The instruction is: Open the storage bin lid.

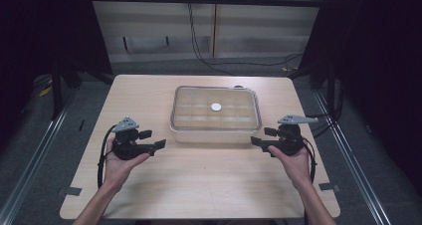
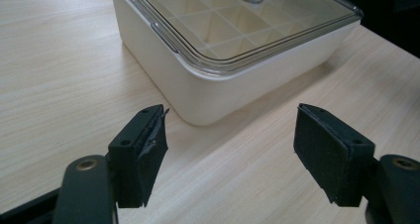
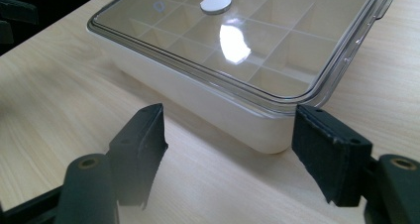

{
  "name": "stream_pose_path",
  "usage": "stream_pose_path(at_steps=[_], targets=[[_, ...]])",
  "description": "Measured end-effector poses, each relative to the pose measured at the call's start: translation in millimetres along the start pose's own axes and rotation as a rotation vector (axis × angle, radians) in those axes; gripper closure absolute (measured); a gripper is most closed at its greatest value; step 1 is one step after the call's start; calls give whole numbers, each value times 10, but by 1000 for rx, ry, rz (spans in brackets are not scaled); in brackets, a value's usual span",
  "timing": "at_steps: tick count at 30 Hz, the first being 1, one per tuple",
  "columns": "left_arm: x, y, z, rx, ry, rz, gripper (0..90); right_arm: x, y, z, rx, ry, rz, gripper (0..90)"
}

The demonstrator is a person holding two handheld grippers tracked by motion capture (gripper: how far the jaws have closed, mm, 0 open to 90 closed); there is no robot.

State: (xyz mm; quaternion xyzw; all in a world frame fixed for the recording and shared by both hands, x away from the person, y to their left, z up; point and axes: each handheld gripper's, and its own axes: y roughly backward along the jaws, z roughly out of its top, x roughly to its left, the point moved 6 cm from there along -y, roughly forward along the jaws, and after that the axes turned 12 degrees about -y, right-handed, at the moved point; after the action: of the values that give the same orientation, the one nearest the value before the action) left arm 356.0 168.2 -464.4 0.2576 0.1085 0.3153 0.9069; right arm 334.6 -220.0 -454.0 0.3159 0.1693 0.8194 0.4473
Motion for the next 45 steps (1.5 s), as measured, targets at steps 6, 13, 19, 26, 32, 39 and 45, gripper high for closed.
stream_pose_path(at_steps=[6, 13, 19, 26, 32, 39, 45], targets=[[59, -23, 45, 4, 6, 2, 258, -74, -42, 107, 54, -1, 13, 255], [129, -36, 174, 4, 7, 2, 228, -139, -100, 238, 32, -15, -2, 213], [208, -106, 315, 4, -4, 5, 220, -222, -226, 285, 31, -16, -23, 201], [310, -239, 424, 18, -4, 11, 227, -325, -332, 437, 28, -31, -53, 256], [415, -428, 402, 31, 33, -7, 227, -406, -543, 453, 35, -71, -52, 225], [455, -633, 379, 59, 45, -12, 224, -468, -714, 510, 84, -81, -83, 185], [485, -772, 313, 89, 63, -25, 231, -516, -799, 482, 96, -103, -97, 161]])
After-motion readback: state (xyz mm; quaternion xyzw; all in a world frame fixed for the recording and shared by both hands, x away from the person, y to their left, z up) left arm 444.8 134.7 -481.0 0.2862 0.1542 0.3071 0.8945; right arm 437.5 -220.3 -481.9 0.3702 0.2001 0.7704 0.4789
